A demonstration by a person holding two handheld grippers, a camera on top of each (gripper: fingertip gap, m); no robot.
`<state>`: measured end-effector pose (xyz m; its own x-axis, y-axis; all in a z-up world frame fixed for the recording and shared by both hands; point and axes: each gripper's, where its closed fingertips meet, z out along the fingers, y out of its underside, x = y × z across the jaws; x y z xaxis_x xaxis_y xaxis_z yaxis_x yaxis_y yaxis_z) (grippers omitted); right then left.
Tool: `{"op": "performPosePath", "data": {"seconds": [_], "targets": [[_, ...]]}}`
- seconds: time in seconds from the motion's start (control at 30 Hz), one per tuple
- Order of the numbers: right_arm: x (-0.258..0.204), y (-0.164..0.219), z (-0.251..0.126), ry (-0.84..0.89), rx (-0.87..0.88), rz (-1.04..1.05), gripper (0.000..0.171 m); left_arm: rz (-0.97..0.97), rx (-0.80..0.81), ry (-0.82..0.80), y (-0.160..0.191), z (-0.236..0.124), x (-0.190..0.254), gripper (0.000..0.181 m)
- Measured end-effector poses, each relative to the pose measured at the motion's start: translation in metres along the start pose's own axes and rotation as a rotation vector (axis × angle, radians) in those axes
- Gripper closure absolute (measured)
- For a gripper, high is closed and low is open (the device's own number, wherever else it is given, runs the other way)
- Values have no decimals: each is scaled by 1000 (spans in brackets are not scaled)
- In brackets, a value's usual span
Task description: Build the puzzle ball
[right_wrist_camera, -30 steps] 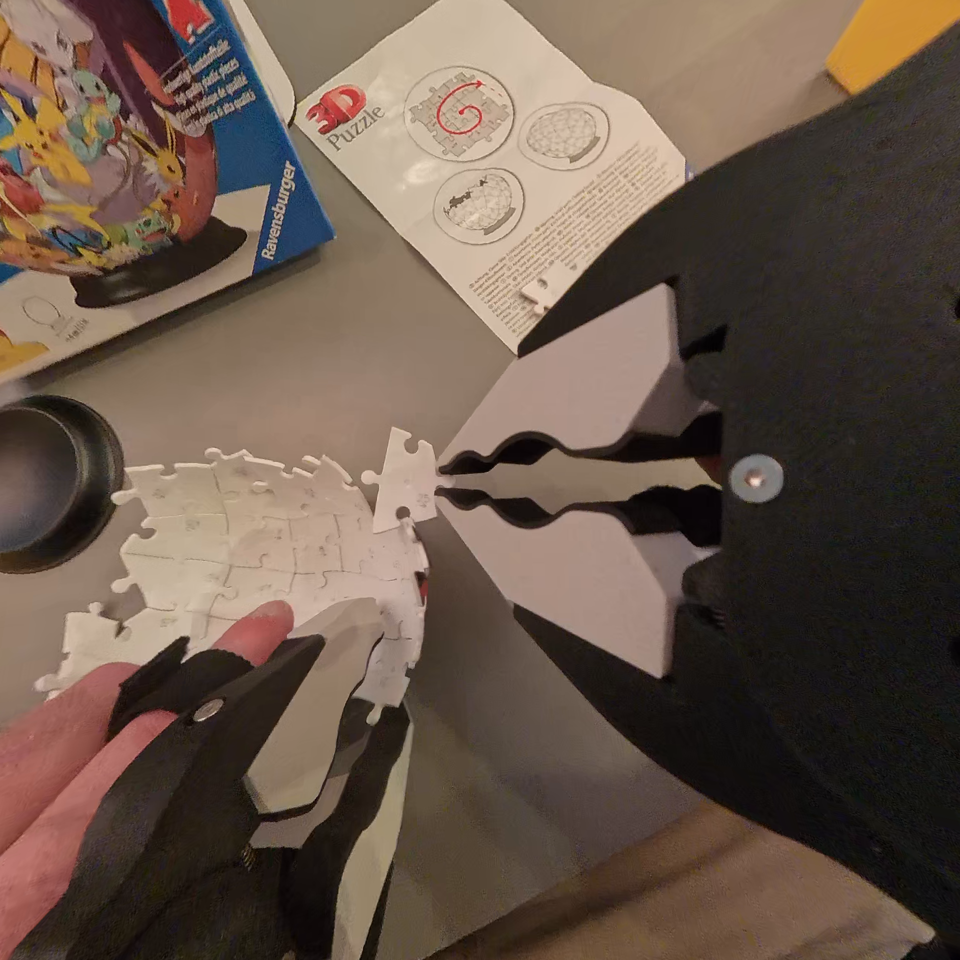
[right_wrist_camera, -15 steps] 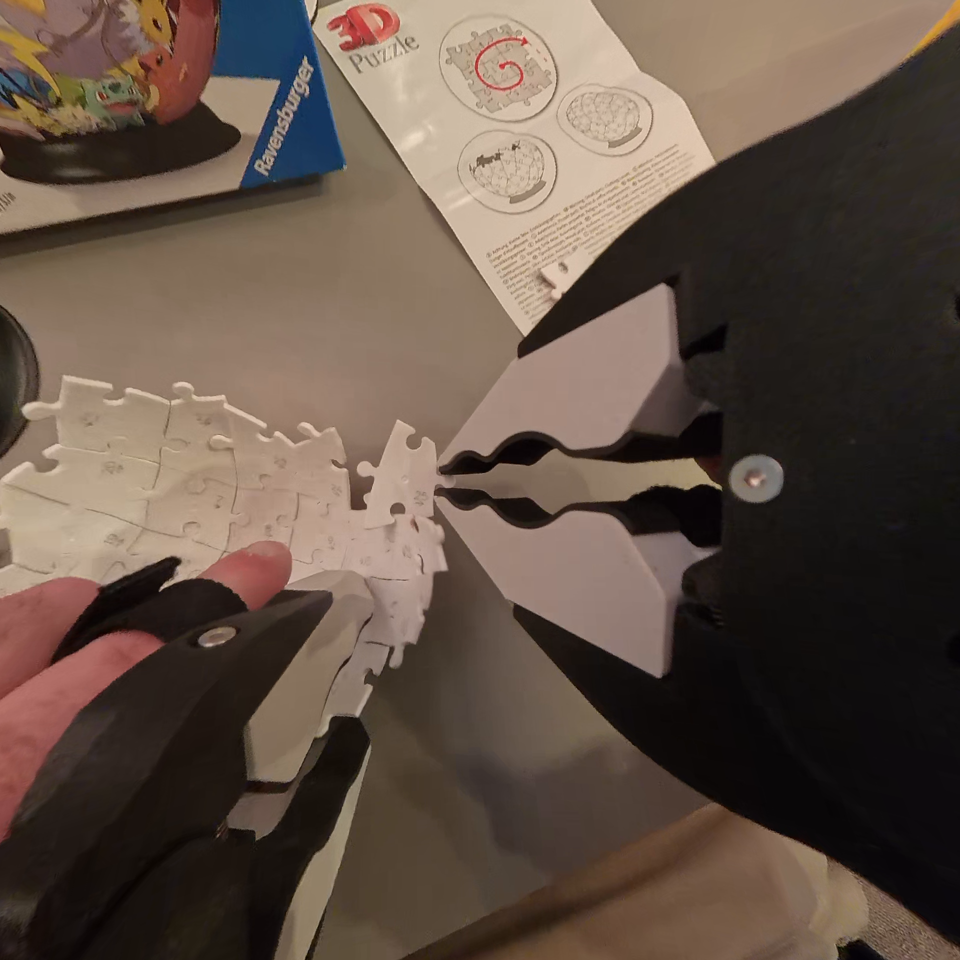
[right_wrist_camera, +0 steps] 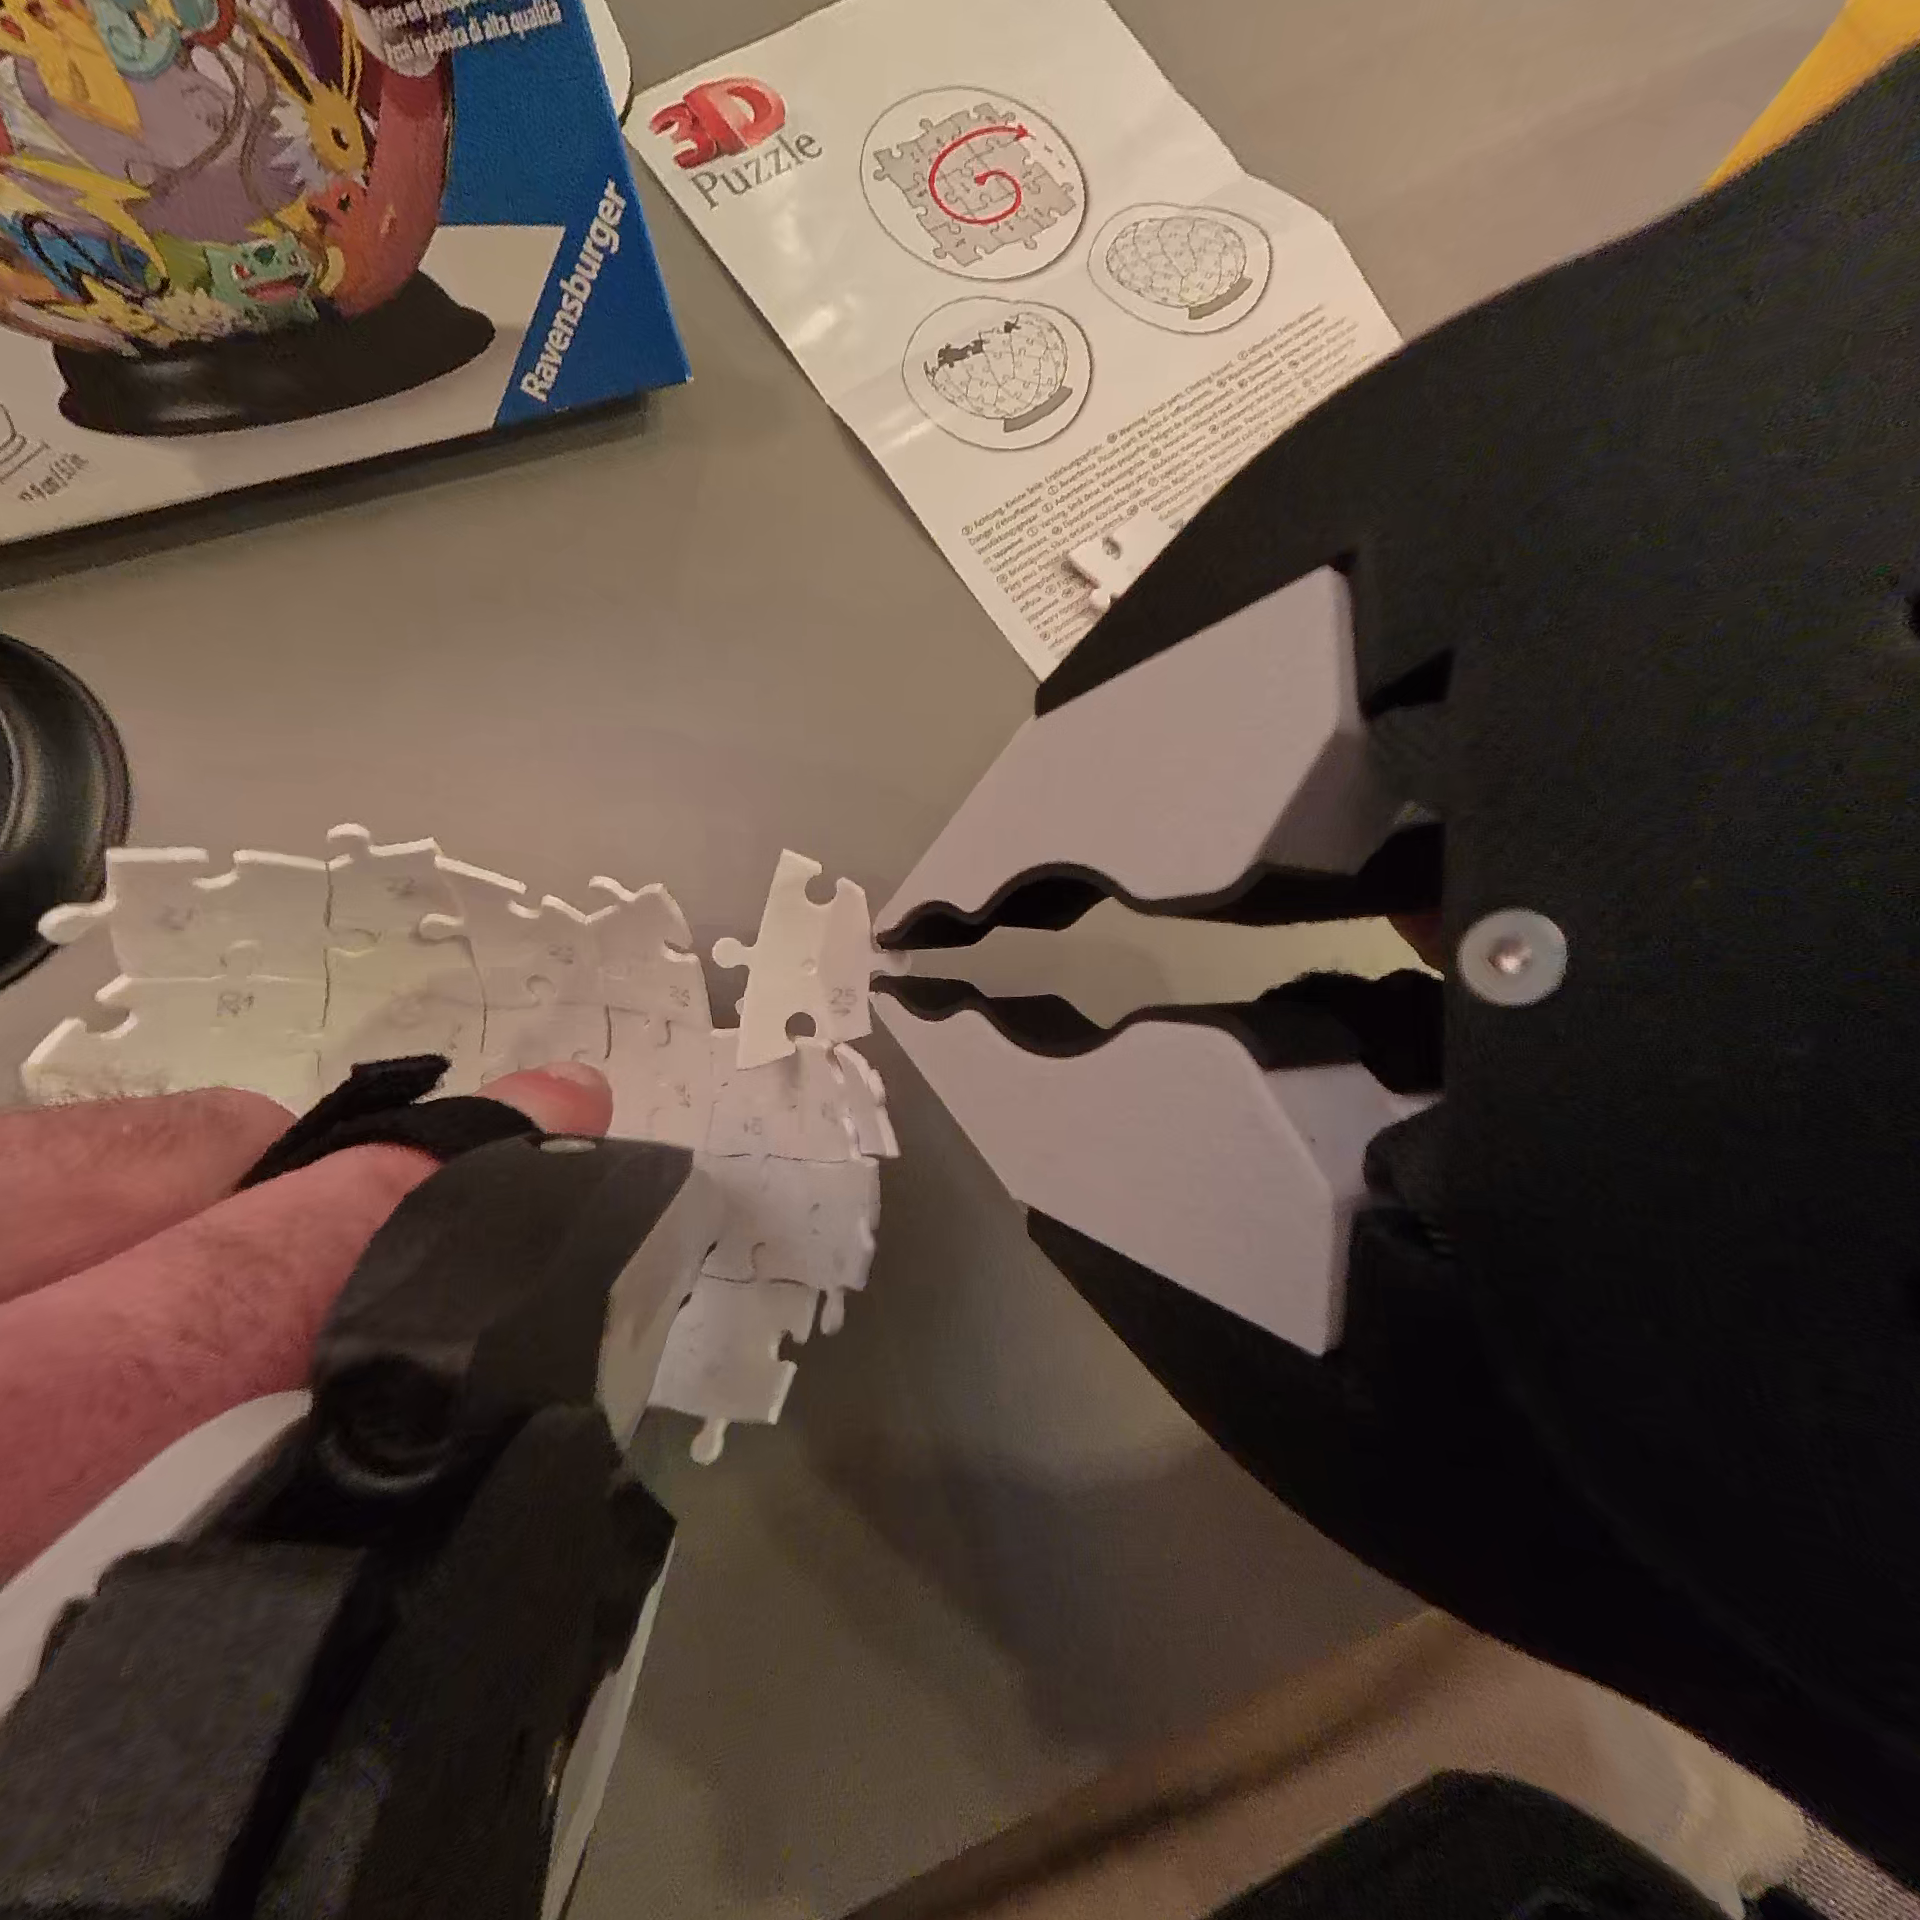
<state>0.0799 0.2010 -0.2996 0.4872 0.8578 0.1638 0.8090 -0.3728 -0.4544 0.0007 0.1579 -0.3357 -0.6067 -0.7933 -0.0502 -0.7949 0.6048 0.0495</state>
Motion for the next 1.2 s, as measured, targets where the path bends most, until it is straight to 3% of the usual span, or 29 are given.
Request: {"op": "performPosePath", "data": {"seconds": [0.33, 0.97, 1.2], "targets": [[-13, 17, 5, -142, 23, 71, 168, 44, -24, 27, 1, 1, 2, 128], [-16, 27, -33, 8, 65, 218, 168, -9, -38, 11, -3, 1, 5, 129], [-23, 16, -16, 64, 83, 208, 168, -8, -27, -2, -3, 1, 11, 127]]}}
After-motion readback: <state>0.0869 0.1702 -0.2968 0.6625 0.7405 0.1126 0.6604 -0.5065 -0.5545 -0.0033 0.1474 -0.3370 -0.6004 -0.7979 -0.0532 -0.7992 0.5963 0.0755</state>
